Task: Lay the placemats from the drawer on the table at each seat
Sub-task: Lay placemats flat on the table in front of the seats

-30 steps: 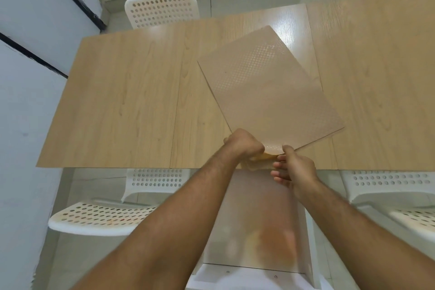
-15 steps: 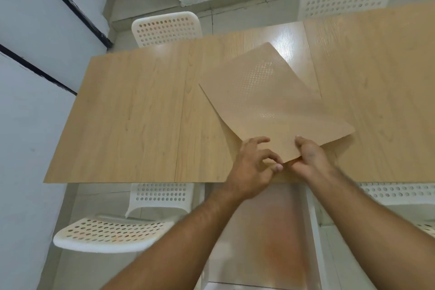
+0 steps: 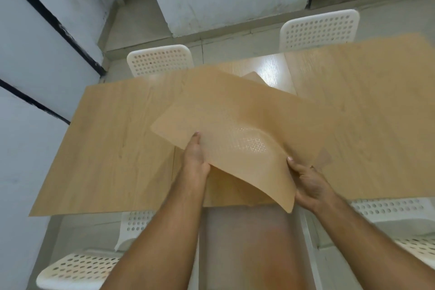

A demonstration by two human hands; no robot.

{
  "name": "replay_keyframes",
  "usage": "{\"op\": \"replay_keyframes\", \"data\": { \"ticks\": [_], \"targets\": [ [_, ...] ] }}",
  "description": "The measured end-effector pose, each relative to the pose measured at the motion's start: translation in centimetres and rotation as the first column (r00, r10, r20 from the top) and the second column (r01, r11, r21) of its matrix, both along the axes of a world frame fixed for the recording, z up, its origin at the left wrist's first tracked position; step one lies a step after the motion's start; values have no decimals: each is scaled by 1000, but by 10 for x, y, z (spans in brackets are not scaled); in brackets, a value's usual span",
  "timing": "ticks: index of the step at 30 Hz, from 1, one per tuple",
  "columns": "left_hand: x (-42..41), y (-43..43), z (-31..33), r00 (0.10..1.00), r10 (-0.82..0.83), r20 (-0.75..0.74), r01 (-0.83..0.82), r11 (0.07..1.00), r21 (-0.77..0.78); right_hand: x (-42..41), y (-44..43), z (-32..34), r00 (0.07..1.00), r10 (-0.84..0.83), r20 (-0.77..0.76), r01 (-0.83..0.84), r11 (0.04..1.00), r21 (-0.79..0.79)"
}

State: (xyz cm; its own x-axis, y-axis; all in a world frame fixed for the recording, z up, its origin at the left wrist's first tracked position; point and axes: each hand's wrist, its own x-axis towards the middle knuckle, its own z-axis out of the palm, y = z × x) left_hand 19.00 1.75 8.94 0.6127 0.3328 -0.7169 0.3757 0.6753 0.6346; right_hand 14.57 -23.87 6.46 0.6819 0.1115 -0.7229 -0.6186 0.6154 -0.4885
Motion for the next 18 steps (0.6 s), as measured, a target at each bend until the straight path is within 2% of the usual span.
{"op": "replay_keyframes", "data": {
  "ticks": [3,5,8,10,11,13,16,18],
  "targets": [
    [8,24,24,988,152,-11,-150,982,115,-3,-14,19,996,24,89,-24,1000,3],
    [10,36,44,976,213,35,-216,960,180,-2,-22,31,990,21,136,-15,999,-47],
    [16,50,66,968,215,133,-238,950,200,-2,-33,51,971,12,238,19,992,-126],
    [19,56,82,969,165,184,-198,964,178,-4,-42,65,955,2,298,62,976,-207],
    [19,57,89,974,86,211,-122,979,166,-6,-49,72,946,6,325,85,960,-267],
    [22,52,101,955,-176,238,123,967,223,-11,-68,80,934,-3,357,147,915,-377],
    [22,31,122,820,-555,140,471,793,387,-32,-104,102,912,-6,411,220,851,-476],
    [25,14,129,725,-686,63,608,681,408,-44,-130,113,922,7,386,225,804,-551]
  ]
}}
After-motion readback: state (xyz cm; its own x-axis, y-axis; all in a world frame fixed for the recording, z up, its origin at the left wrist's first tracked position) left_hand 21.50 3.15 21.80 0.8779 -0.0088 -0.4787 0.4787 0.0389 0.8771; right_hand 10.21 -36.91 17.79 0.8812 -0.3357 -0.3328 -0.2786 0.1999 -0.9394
